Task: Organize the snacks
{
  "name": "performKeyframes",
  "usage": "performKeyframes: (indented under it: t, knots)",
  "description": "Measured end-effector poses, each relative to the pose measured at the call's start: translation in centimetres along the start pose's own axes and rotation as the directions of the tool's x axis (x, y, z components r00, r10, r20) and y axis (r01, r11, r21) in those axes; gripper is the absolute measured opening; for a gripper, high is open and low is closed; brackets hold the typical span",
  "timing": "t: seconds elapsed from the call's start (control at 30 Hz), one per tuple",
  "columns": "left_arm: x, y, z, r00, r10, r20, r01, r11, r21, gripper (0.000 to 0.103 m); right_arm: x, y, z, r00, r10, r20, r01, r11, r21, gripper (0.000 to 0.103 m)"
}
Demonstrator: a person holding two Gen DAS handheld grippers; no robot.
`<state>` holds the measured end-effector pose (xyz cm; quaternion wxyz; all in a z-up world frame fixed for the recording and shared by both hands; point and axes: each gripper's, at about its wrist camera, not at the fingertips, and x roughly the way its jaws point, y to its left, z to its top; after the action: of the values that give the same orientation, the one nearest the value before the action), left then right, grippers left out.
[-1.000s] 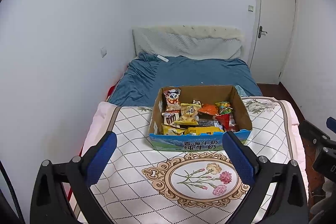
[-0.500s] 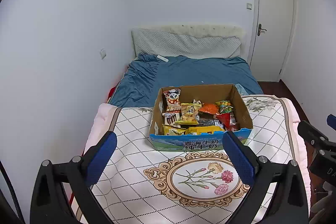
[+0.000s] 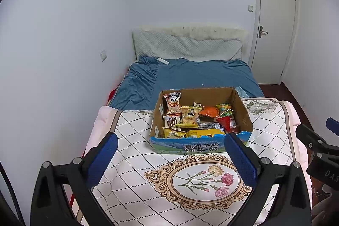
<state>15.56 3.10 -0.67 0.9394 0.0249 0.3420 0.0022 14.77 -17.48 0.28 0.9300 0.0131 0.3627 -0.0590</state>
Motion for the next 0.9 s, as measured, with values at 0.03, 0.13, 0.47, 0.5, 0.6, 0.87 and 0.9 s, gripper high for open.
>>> performKeyframes:
  t: [0.03, 0.13, 0.47, 0.5, 0.6, 0.87, 0.9]
  knots:
    - [-0.04, -0.01, 0.02, 1.000, -0.001, 0.000, 0.001, 1.000, 0.001, 0.103, 0.06, -0.01, 0.04, 1.000, 0.001, -0.001, -0.001, 1.000, 0.000, 0.103]
    - [-0.05, -0.07, 0.10, 1.000, -0.001, 0.002, 0.001, 1.000, 0.001, 0.103, 0.11, -0.02, 0.05, 1.000, 0.002, -0.001, -0.002, 1.000, 0.000, 0.103]
    - [-0.30, -0.28, 0.03, 1.000, -0.006, 0.004, 0.006, 1.000, -0.002, 0.103, 0.04, -0.06, 0.02, 1.000, 0.009, -0.002, -0.009, 1.000, 0.003, 0.103]
    - [-0.36, -0.31, 0.02, 1.000, -0.005, 0.006, 0.005, 1.000, -0.002, 0.103, 0.04, -0.07, 0.01, 1.000, 0.009, -0.003, -0.009, 1.000, 0.004, 0.103]
    - [-0.40, -0.38, 0.03, 1.000, -0.004, 0.006, 0.004, 1.000, -0.003, 0.103, -0.02, -0.09, 0.02, 1.000, 0.014, 0.001, -0.014, 1.000, 0.002, 0.103]
    - [-0.49, -0.45, 0.05, 1.000, -0.010, 0.006, 0.010, 1.000, -0.006, 0.103, -0.11, -0.04, -0.01, 1.000, 0.024, 0.002, -0.024, 1.000, 0.001, 0.103]
    - [-0.52, -0.47, 0.02, 1.000, -0.010, 0.007, 0.010, 1.000, -0.006, 0.103, -0.11, -0.01, -0.01, 1.000, 0.025, 0.002, -0.025, 1.000, 0.000, 0.103]
